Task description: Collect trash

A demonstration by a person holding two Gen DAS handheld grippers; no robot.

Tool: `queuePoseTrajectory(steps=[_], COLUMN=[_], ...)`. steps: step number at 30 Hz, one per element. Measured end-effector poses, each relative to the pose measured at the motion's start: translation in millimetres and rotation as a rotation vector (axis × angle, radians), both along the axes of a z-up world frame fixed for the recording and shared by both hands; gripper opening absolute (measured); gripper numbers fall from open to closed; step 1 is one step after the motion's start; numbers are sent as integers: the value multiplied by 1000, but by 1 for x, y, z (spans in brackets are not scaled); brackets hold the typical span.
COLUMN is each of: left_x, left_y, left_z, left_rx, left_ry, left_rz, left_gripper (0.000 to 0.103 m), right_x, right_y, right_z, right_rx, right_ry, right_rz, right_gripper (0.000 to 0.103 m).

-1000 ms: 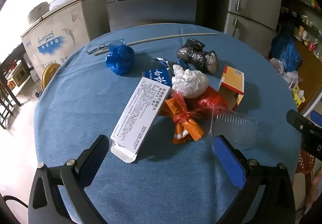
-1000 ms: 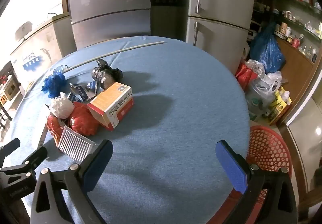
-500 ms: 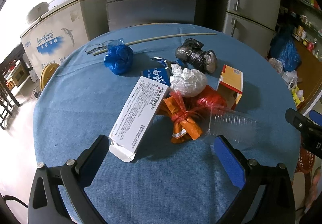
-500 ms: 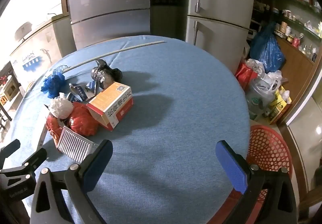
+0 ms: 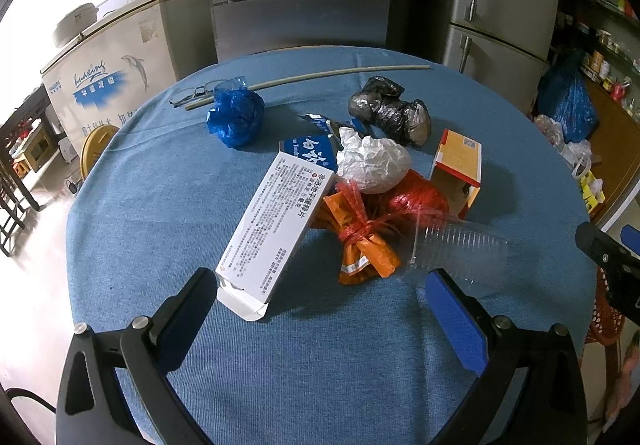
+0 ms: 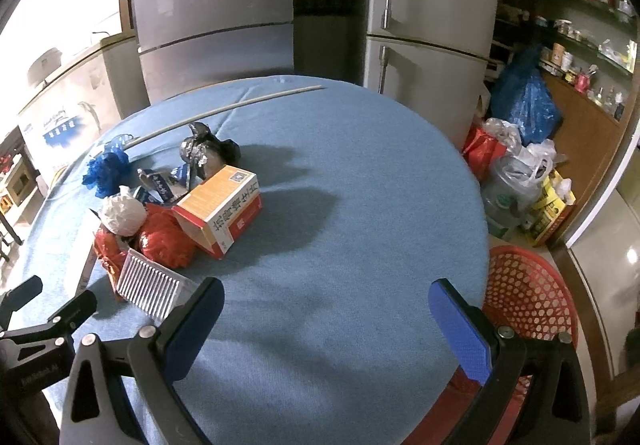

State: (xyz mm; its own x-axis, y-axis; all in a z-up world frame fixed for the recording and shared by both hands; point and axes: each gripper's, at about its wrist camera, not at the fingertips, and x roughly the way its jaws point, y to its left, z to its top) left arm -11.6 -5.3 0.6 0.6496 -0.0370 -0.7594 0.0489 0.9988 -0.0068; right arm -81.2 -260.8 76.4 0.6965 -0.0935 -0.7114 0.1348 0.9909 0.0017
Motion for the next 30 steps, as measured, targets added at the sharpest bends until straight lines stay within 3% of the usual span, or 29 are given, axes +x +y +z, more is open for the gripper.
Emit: queuePoseTrajectory(steps=[30], left_x=[-8], left_y=[-4], left_z=[-1], left_rx=[6], left_ry=[6], left_rz=[12], left_gripper=[103], right_x=[-16], right_y=[2], right_z=[-2], right_rx=[-3], right_ry=[-15], right_rz=[-6], right_gripper=[103])
